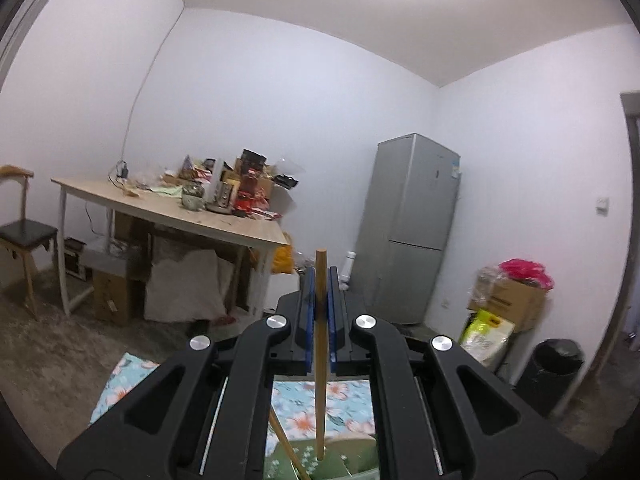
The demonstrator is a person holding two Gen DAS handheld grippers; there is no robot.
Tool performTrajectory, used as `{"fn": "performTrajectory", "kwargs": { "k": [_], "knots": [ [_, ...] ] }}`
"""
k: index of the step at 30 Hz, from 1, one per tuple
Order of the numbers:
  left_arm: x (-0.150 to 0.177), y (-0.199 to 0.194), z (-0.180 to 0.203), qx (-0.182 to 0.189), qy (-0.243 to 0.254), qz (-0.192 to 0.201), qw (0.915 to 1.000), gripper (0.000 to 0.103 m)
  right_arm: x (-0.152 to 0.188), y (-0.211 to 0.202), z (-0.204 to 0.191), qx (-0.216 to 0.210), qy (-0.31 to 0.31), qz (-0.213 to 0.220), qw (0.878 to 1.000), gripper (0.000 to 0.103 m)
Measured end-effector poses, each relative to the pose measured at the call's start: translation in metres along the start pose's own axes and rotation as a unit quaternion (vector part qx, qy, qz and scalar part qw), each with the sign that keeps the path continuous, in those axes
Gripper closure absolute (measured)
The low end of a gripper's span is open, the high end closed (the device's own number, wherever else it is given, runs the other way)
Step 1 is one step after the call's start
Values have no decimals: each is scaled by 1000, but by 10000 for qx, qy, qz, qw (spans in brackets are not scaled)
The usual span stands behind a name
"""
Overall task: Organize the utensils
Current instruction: 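Lower the chopstick into the holder with the left gripper while the right gripper lifts its chopstick, then lower the right gripper's chopstick into the holder and open the right gripper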
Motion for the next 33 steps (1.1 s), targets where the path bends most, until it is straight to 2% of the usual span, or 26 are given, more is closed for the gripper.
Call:
{"fn": "performTrajectory", "kwargs": {
  "k": [3, 6, 11, 13, 14, 16, 22, 27, 33],
  "knots": [
    [14, 20, 13, -180, 250, -95, 9995, 99, 0, 2, 4, -8, 55, -44, 10000, 96],
    [34, 39, 22, -191, 381, -322, 9986, 99, -1, 4, 7, -14, 93, -65, 9999, 96],
    [67, 43, 29, 119, 239, -762, 9967, 99, -3, 5, 12, 18, 135, -63, 9999, 96],
    [73, 37, 29, 242, 200, -817, 9962, 97, -3, 6, 13, 41, 154, -77, 9998, 96],
    [75, 32, 29, 317, 173, -853, 9957, 94, -4, 7, 13, 51, 159, -80, 9998, 96],
    [78, 21, 26, 404, 97, -887, 9952, 78, -4, 7, 13, 59, 161, -74, 9998, 96],
    [81, -22, 19, 499, 43, -935, 9944, 52, -5, 1, 8, 62, 98, 23, 9999, 96],
    [92, -54, 14, 611, 114, -1144, 9915, 36, -11, -2, -6, 37, -101, 103, 9999, 96],
    [128, -87, 6, 789, 163, -1653, 9830, 25, -38, 6, -58, -140, -882, 415, 9951, 96]
  ]
}}
Point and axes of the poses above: each gripper's, at about its wrist camera, not at the fingertips, and y roughly the way its jaws point, z to its right, x to its underside, the point moved 6 cm from there along y, roughly the way its jaws point, and after that the axes turned 14 degrees about y, right-handed, at the moved point
